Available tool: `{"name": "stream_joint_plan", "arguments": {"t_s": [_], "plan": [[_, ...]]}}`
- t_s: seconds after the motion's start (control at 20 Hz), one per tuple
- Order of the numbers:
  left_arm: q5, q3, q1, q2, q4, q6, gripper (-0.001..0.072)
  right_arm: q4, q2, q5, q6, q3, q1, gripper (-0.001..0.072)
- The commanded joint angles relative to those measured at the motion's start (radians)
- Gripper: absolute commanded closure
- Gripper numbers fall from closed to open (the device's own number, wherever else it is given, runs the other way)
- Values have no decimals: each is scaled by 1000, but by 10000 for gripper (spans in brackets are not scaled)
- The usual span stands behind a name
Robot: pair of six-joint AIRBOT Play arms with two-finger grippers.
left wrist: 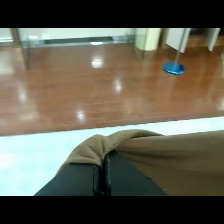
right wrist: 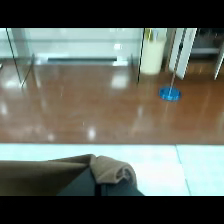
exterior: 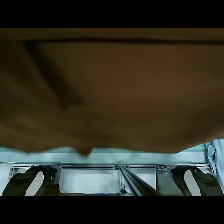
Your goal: Fold the shirts.
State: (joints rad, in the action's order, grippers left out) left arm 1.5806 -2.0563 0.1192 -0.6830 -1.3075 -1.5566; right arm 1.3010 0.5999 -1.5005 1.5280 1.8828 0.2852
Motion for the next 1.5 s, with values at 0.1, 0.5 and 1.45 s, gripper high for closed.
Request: {"name": "stream_joint_plan", "arguments": {"t_s": [0.1,0.5,1.45], "plan": [[50,137,-30,10,-149,-39,681,-122,2,-77,28,-121,0,687],[-367,719,-31,-204,-109,-35,681,-234,116,200,-60,-723,-2,687],[-363,336,-51,-1146,201,6,680,-441,1066,441,-198,-390,14,686]]}}
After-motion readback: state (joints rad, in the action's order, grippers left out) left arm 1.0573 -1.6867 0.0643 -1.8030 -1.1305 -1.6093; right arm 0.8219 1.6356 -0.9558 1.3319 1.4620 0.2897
